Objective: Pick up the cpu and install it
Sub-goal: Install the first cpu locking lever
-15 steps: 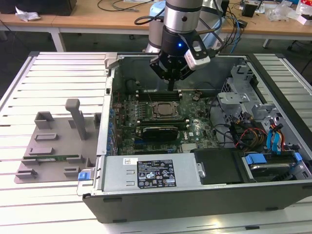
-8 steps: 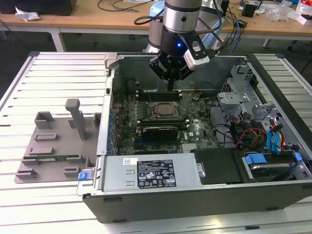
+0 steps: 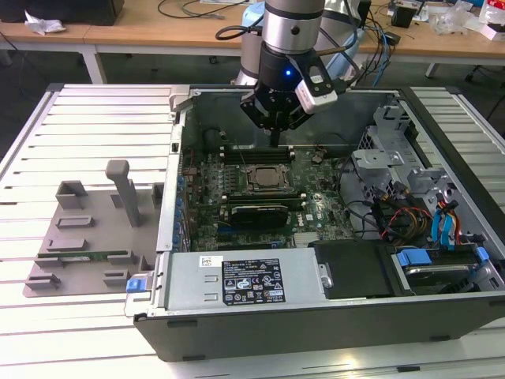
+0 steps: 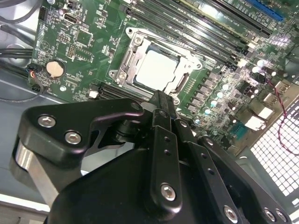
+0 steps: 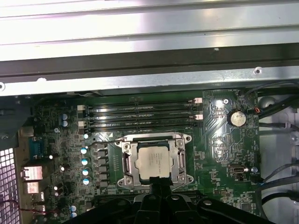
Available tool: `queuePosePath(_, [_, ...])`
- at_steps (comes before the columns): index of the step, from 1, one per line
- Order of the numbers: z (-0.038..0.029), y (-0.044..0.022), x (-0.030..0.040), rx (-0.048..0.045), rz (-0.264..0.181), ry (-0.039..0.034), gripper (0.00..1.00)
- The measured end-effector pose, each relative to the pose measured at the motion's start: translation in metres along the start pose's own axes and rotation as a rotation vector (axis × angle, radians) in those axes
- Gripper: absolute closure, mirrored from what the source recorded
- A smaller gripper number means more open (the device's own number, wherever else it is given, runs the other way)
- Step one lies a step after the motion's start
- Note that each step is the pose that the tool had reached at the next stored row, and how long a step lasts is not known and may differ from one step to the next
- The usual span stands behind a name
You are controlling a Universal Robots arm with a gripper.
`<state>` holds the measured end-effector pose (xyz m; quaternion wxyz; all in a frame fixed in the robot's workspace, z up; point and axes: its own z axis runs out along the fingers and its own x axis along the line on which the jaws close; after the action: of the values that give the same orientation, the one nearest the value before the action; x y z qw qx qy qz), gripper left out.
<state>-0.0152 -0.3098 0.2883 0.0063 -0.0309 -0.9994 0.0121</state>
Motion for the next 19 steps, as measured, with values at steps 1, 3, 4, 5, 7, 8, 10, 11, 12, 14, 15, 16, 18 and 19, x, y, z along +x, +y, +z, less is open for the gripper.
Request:
queuePosePath(1, [0.0000,-0.0001,0.0015,0.0000,0.000,0.0000,0.89])
queuePosePath(3, [0.0001,-0.0002,0.0036,0.0000,0.000,0.0000,0.89])
queuePosePath(4, [0.0001,-0.0003,0.0045,0.0001,0.000,0.0001,0.89])
queuePosePath(5, [0.0001,-0.0004,0.0060,0.0000,0.000,0.0000,0.89])
queuePosePath(7, [0.0002,-0.0006,0.0092,0.0000,0.000,0.0000,0.89])
queuePosePath(8, [0.0002,-0.0006,0.0102,0.0000,0.000,0.0000,0.89])
queuePosePath(10, [0.0002,-0.0007,0.0122,0.0000,0.000,0.0000,0.89])
queuePosePath(11, [0.0002,-0.0008,0.0128,0.0000,0.000,0.0000,0.89])
queuePosePath(12, [0.0003,-0.0008,0.0132,0.0000,0.000,0.0000,0.89])
queuePosePath(14, [0.0003,-0.0009,0.0142,0.0000,0.000,0.0000,0.89])
queuePosePath(15, [0.0003,-0.0009,0.0145,0.0000,0.000,0.0001,0.89])
queuePosePath(16, [0.0003,-0.0009,0.0150,0.0001,0.000,0.0001,0.89])
queuePosePath(18, [0.0004,-0.0010,0.0159,0.0000,0.000,0.0000,0.89])
queuePosePath(19, [0.0004,-0.0010,0.0165,0.0000,0.000,0.0000,0.89])
